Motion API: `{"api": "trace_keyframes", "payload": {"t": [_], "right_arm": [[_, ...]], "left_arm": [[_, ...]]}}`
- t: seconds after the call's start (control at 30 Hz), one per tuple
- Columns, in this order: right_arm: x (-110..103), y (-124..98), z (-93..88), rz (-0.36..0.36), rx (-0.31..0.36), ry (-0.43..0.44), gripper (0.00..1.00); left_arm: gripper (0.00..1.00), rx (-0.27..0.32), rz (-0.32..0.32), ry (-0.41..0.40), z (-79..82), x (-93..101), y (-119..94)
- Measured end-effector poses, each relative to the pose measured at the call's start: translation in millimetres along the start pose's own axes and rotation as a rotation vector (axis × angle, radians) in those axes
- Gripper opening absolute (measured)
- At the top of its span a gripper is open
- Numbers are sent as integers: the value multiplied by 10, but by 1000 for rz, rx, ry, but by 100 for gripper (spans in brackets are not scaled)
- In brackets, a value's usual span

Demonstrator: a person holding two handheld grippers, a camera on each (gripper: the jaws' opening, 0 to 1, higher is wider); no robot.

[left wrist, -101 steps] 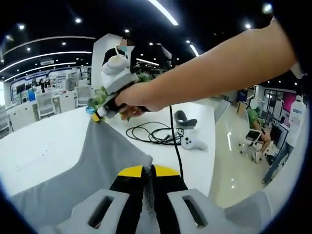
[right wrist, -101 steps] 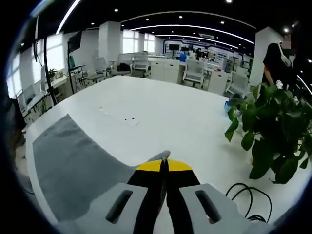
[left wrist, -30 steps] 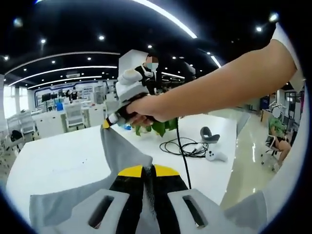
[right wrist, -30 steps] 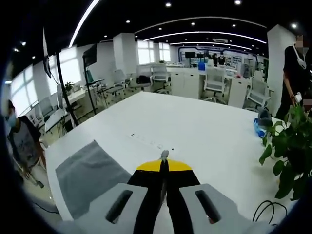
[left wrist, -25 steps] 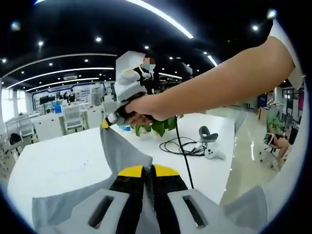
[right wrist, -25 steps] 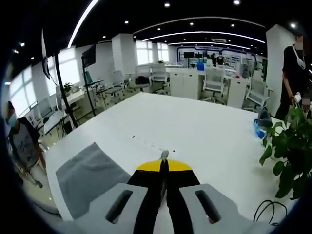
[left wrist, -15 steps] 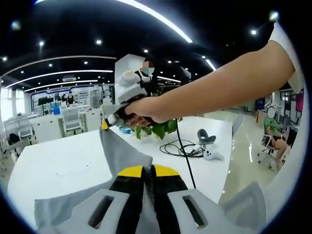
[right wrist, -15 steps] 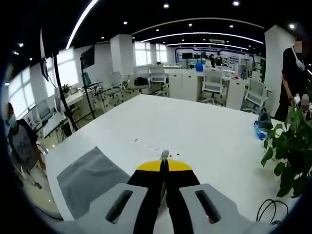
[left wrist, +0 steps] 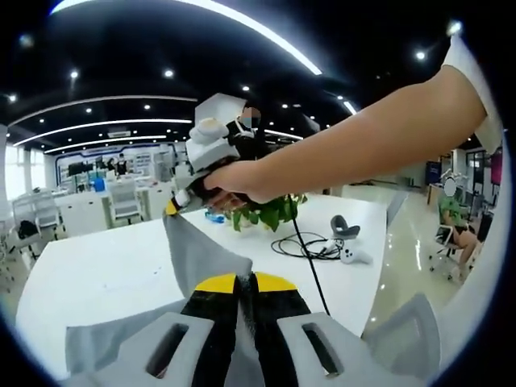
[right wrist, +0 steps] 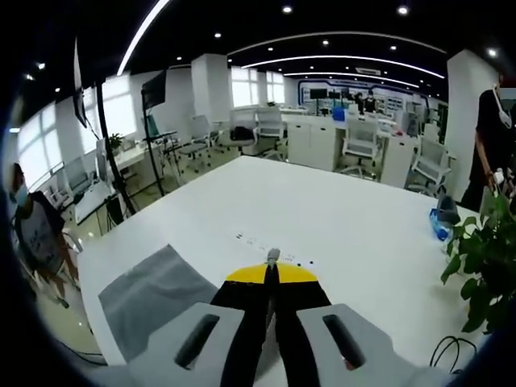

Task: Fold the towel on the table until its edges align and the towel forms a compact rectangular stack.

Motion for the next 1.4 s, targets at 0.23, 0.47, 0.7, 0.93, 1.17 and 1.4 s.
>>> {"api": "trace_keyframes", "payload": {"t": [0.23, 0.47, 0.7, 0.93, 1.17, 1.4], "right_arm": [[-120, 76, 80, 0, -1, -25, 0], [-265, 165, 101, 13, -7, -40, 0], [-381, 249, 140, 22, -11, -52, 0], [-537, 355, 194, 44, -9, -70, 0], [-668, 441, 225, 59, -9, -88, 0], [-811, 522, 251, 79, -16, -99, 0]], "left_arm": [[6, -5, 27, 4, -29, -150, -136], [6, -4, 42, -4, -77, -213, -242], [6, -4, 61, -11, -142, -321, -319], [6, -4, 73, -11, -187, -408, -400], [6, -2, 85, -16, -246, -468, -488], [6, -16, 96, -26, -334, -529, -560]]}}
Point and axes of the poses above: the point that each gripper's makers call its tool centre point, and the gripper's own axes: y roughly forward along the fingers, x roughly to its right, z roughly out of its top, the point moved 7 cm from there along -y, roughly backward along the fingers, and after that the axes turned 10 degrees about -y, right-handed, at the moved point
